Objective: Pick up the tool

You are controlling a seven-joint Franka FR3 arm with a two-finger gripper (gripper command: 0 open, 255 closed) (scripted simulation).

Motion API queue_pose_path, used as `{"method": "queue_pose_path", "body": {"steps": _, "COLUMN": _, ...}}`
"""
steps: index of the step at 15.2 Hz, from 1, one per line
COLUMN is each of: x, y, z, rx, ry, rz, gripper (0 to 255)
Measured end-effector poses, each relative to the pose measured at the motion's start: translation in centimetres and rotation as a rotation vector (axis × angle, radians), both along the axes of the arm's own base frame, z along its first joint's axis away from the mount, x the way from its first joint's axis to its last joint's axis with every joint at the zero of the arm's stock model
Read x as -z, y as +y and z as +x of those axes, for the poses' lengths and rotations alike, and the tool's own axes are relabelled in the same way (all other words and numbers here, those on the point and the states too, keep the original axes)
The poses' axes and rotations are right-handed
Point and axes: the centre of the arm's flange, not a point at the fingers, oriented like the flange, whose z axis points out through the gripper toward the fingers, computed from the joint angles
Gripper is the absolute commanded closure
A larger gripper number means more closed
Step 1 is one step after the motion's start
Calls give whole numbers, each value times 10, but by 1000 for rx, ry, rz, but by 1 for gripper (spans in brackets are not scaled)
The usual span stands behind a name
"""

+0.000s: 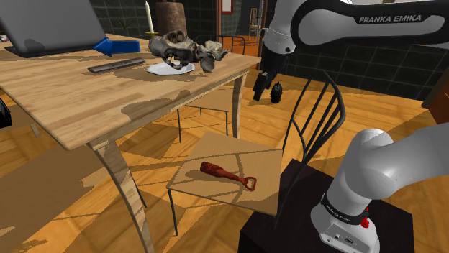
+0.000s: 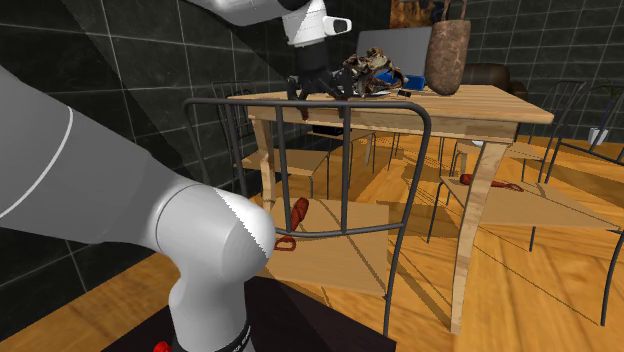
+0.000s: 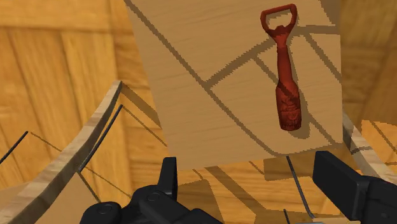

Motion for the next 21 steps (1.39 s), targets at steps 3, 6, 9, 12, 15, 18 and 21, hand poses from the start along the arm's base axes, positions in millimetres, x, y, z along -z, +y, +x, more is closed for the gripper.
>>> {"method": "queue_pose_path", "body": {"steps": 3, "x": 41, "y": 12, "z": 7, "rx": -17, "ry": 0, "rz": 9, "gripper": 0}}
{"method": "queue_pose_path", "body": {"steps": 6, "x": 75, "y": 25, "z": 11, "rx": -34, "ry": -2, "rz": 19, "gripper": 0}}
{"method": "queue_pose_path", "body": {"steps": 9, "x": 116, "y": 34, "z": 15, "rx": -51, "ry": -2, "rz": 28, "gripper": 0}}
{"method": "queue_pose_path", "body": {"steps": 12, "x": 148, "y": 49, "z": 21, "rx": -68, "ry": -3, "rz": 37, "gripper": 0}}
{"method": "queue_pose_path", "body": {"steps": 15, "x": 186, "y": 64, "z": 28, "rx": -85, "ry": -3, "rz": 46, "gripper": 0}}
{"method": "queue_pose_path", "body": {"steps": 18, "x": 205, "y": 76, "z": 36, "rx": -93, "ry": -39, "rz": 72, "gripper": 0}}
{"method": "queue_pose_path", "body": {"steps": 21, "x": 234, "y": 88, "z": 47, "rx": -108, "ry": -58, "rz": 82, "gripper": 0}}
